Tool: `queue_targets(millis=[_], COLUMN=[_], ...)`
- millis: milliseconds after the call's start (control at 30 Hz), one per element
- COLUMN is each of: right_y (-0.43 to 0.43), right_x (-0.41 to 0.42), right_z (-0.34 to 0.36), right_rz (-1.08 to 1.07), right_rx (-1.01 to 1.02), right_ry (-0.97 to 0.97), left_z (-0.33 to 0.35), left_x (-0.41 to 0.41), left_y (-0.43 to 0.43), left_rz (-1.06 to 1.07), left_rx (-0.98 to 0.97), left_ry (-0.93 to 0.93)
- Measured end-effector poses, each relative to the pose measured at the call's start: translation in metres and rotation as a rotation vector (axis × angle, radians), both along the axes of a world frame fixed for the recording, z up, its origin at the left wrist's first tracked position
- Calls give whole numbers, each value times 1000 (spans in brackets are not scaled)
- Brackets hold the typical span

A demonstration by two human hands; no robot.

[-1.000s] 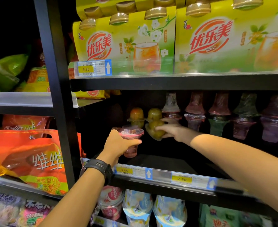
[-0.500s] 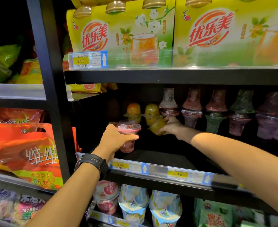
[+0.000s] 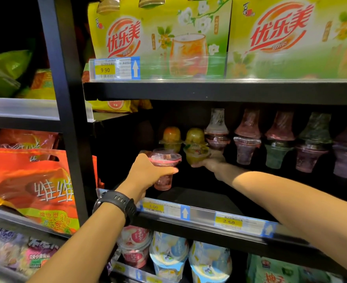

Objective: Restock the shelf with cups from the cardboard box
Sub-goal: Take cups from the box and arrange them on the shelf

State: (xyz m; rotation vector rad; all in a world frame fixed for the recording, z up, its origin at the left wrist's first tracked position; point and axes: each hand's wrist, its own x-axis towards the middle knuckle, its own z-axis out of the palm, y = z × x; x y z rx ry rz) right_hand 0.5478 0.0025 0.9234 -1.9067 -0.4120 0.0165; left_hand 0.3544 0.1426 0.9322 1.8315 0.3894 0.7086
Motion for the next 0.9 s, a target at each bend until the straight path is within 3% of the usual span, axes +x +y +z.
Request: queue_targets(millis=[600, 900], right_y=[0, -17], right_x=[-22, -26], right_z=[6, 24], right_rz=[-22, 61], right_rx=[-98, -248], right_ry=[38, 63], left_z=[0, 4], left_x=[-2, -4], left_y=[-3, -5], left_rz=[46, 5], left_rx=[26, 23], left_ry=[13, 13])
